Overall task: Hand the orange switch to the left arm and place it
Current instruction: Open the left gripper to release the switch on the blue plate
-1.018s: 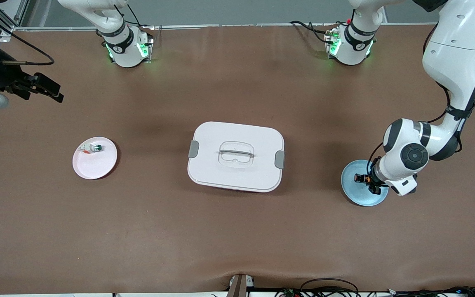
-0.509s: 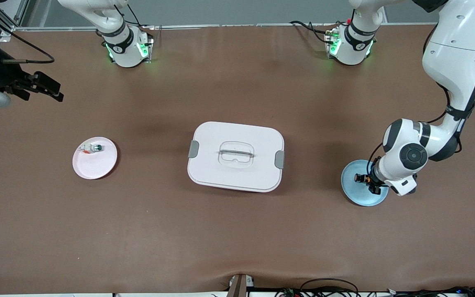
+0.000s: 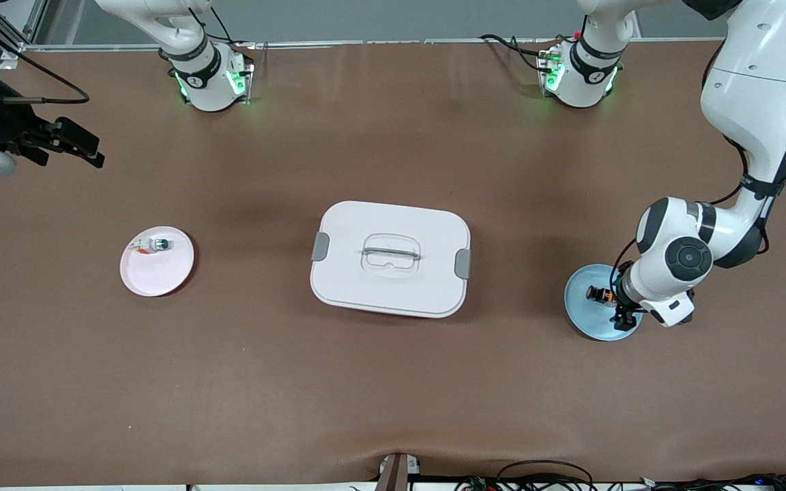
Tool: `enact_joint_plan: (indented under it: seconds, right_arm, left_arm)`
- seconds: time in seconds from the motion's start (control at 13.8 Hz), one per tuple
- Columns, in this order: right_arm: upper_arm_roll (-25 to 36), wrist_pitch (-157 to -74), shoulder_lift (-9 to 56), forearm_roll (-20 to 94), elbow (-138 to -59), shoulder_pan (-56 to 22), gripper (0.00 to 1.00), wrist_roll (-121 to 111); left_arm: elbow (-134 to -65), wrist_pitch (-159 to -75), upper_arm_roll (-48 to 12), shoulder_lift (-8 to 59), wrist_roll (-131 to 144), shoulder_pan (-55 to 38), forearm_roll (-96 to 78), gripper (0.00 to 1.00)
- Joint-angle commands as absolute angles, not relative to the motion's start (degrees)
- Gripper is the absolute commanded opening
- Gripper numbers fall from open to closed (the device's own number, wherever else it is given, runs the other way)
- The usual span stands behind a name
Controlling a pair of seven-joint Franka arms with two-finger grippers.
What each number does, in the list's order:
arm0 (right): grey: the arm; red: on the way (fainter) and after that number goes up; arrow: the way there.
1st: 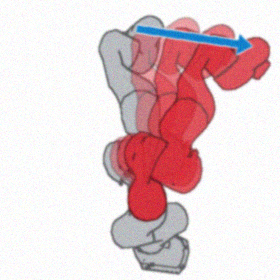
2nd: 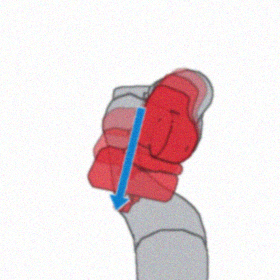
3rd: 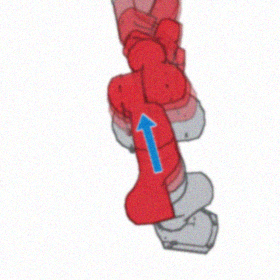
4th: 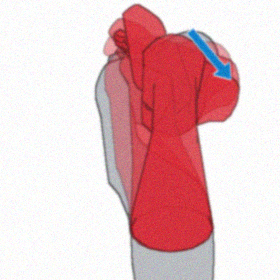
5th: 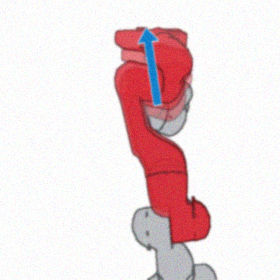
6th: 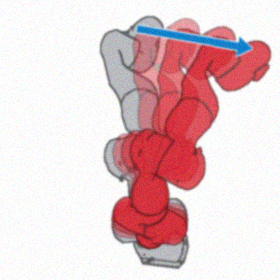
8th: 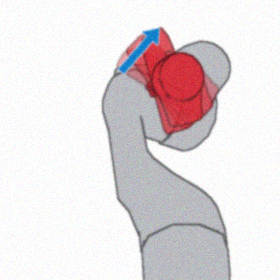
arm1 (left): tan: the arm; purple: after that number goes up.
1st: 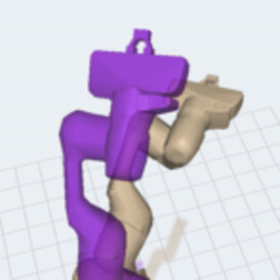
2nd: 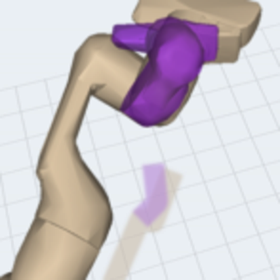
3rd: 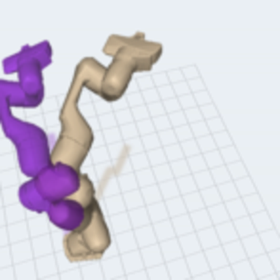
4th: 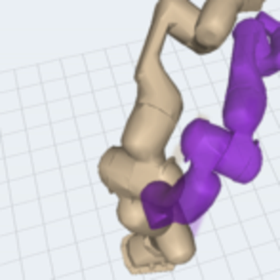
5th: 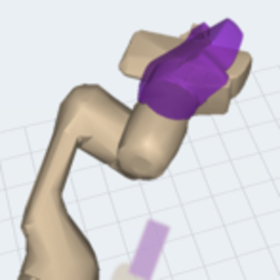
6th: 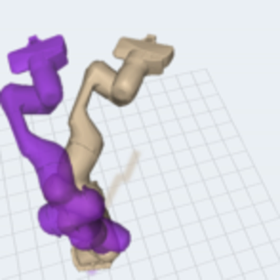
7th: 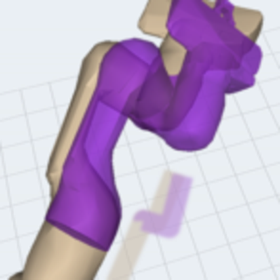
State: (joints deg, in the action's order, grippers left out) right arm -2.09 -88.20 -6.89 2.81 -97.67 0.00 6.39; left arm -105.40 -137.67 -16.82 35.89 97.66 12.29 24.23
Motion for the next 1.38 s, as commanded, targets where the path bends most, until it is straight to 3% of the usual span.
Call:
enact_joint_plan:
  seconds: [0.0, 0.44, 0.95, 1.31]
  right_arm:
    - [-2.46, -87.89, -7.47, 2.81, -97.38, 0.53, 1.00, 5.71]
    - [-2.55, -87.89, -7.47, 2.64, -97.29, 0.53, 1.00, 3.25]
    - [-2.81, -88.33, -7.56, 0.53, -97.29, 0.53, 1.00, 3.43]
    - [-2.90, -89.12, -7.65, 0.62, -97.29, 0.35, 1.00, 3.87]
  left_arm:
    - [-105.03, -138.08, -17.05, 35.86, 99.05, 12.48, 25.05, 1.00]
    - [-105.03, -137.90, -17.58, 35.42, 99.06, 13.36, 24.87, 1.00]
    - [-107.66, -137.37, -16.96, 29.19, 83.78, 12.48, 15.74, 1.00]
    - [-109.24, -137.46, -12.14, 26.11, 65.97, 7.75, 9.68, 1.00]
